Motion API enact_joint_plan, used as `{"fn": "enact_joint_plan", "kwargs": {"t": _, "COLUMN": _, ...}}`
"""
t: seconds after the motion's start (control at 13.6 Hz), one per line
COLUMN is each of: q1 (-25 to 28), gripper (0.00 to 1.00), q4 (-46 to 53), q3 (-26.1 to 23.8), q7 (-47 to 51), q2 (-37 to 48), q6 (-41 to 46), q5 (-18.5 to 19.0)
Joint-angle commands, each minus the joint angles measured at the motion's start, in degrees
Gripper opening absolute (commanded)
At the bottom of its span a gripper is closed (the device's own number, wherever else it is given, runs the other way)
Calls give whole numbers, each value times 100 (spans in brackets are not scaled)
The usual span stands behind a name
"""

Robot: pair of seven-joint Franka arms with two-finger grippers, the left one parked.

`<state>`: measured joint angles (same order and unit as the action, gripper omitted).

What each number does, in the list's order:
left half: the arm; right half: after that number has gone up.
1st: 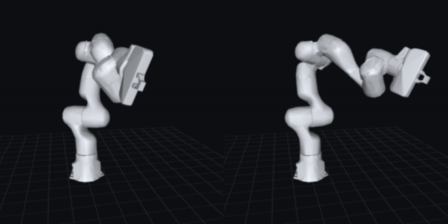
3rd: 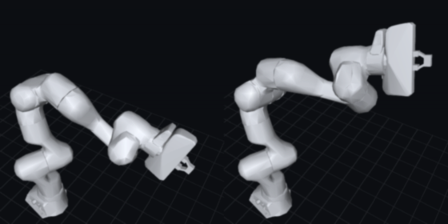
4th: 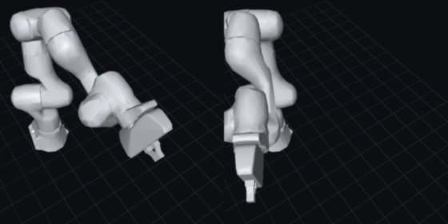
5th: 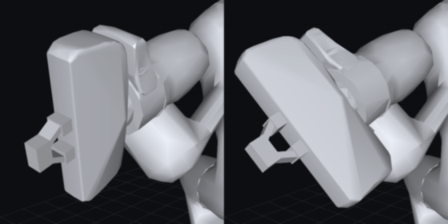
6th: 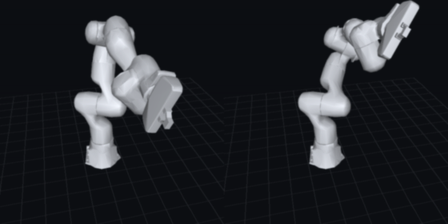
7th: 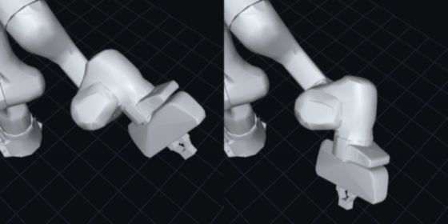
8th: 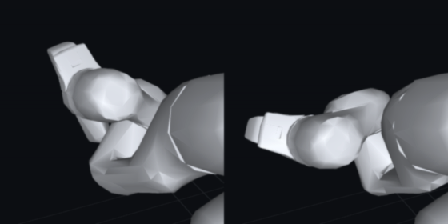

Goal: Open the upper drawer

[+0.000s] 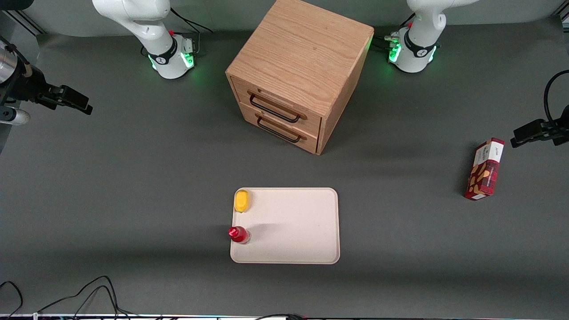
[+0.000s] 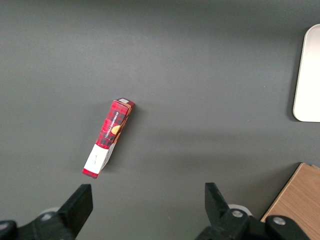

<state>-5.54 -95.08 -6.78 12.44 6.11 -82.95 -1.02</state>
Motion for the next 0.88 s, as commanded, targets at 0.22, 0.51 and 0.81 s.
{"fn": "enact_joint_plan", "kwargs": {"t": 0.22, "q1": -18, "gripper": 100, "q4": 305, "q3": 80, "q7": -144, "q2": -144, "q6": 577, "q5": 32}}
{"fn": "enact_joint_plan", "kwargs": {"t": 0.51, "q1": 96, "gripper": 100, "q4": 411, "q3": 89, "q7": -382, "q2": -180, "q6": 605, "q5": 40}}
{"fn": "enact_joint_plan", "kwargs": {"t": 0.81, "q1": 316, "gripper": 100, "q4": 446, "q3": 27, "q7": -548, "q2": -171, "q6": 648, "q5": -309}}
